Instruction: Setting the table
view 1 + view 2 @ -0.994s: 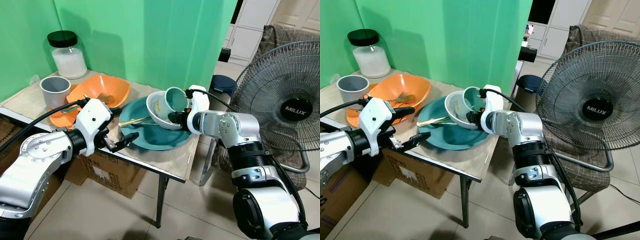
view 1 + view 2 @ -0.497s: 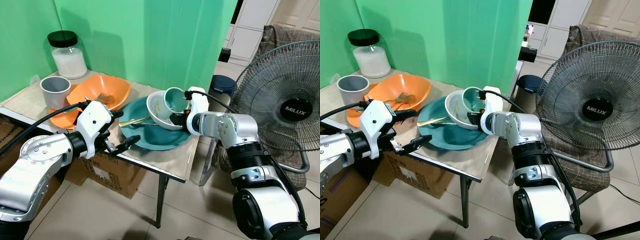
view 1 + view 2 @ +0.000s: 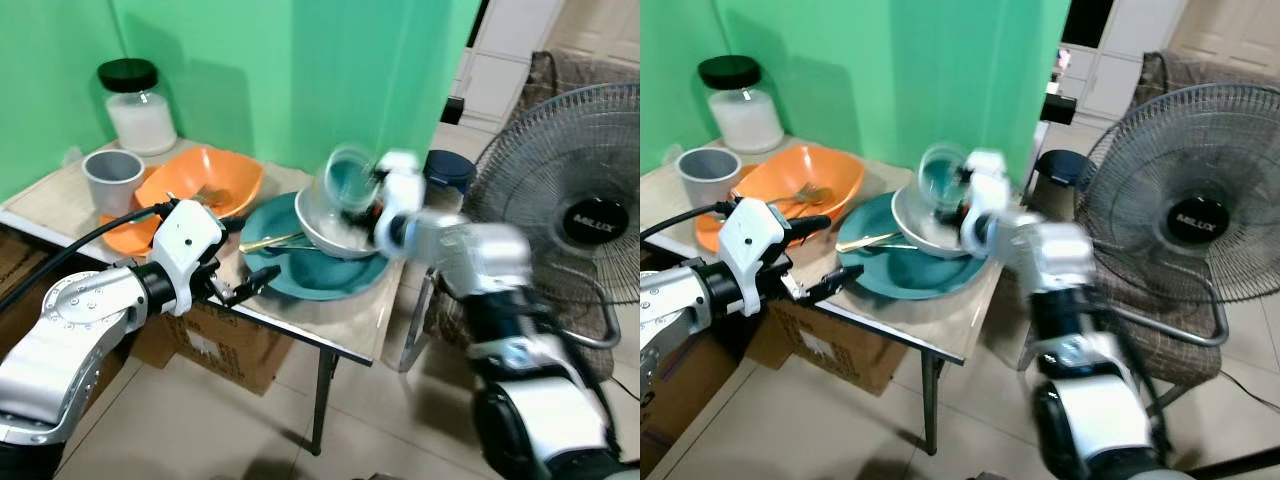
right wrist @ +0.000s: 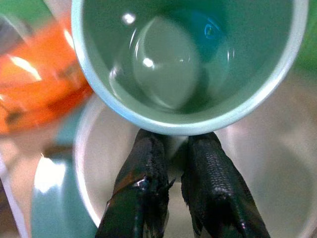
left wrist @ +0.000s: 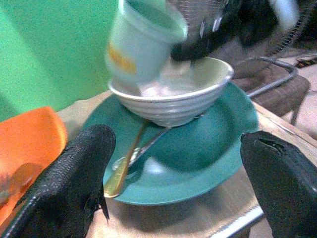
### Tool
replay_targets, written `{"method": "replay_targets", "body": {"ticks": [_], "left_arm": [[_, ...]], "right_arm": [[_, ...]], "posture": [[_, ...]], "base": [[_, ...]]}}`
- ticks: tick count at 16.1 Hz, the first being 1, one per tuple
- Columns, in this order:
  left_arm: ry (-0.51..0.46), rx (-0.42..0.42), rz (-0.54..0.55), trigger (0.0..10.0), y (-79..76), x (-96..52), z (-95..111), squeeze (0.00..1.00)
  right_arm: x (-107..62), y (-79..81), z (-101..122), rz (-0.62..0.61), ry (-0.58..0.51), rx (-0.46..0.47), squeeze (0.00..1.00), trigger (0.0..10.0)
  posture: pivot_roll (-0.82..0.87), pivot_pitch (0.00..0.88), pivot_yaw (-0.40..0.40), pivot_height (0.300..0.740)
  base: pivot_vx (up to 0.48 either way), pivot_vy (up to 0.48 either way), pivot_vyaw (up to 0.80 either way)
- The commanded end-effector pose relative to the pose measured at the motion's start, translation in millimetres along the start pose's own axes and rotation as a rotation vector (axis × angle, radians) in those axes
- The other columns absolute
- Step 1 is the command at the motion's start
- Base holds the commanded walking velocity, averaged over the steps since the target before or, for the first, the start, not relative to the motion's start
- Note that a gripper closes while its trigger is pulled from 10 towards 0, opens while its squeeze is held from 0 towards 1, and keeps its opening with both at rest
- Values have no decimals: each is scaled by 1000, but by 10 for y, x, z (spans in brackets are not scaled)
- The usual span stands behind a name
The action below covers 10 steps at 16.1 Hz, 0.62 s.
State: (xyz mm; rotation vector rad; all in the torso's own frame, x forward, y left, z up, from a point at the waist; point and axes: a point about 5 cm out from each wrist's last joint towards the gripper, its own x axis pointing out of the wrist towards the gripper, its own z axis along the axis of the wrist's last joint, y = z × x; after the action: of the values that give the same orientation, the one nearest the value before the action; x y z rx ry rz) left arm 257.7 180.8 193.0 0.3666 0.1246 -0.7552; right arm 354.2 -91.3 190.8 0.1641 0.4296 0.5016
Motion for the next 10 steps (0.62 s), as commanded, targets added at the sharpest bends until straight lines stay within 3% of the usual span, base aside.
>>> {"method": "replay_targets", "body": {"ticks": [1, 4, 5, 6, 7, 9, 10], "left_arm": [[-50, 21, 37, 10000, 27, 2, 114, 0], [-122, 10, 143, 10000, 54, 141, 232, 0], [-124, 9, 183, 10000, 65, 178, 243, 0], [-123, 1, 226, 10000, 79, 215, 246, 0], [-145, -8, 296, 10000, 78, 288, 269, 0], [-169, -47, 376, 10000, -27, 429, 282, 0], [-161, -16, 400, 10000, -101, 467, 275, 0]], "right_arm": [[-187, 5, 183, 20, -129, -62, 0, 0], [-707, -112, 312, -16, -351, -158, 0, 0], [-794, -114, 328, -18, -388, -170, 0, 0], [-884, -108, 339, -22, -425, -187, 0, 4392], [-1054, -85, 327, -35, -484, -211, 0, 10000], [-1298, -137, 84, -157, -534, -175, 0, 10000], [-1352, -189, -114, -239, -500, -163, 0, 10000]], "posture": [[4, 0, -74, 740], [-16, 0, -67, 740], [-20, 0, -65, 740], [-25, 0, -64, 740], [-35, 0, -62, 740], [-49, 0, -62, 740], [-63, 0, -62, 740]], "base": [[0, 0, 0], [0, 0, 0], [0, 0, 0], [0, 0, 0], [0, 0, 0], [0, 0, 0], [0, 0, 0]]}}
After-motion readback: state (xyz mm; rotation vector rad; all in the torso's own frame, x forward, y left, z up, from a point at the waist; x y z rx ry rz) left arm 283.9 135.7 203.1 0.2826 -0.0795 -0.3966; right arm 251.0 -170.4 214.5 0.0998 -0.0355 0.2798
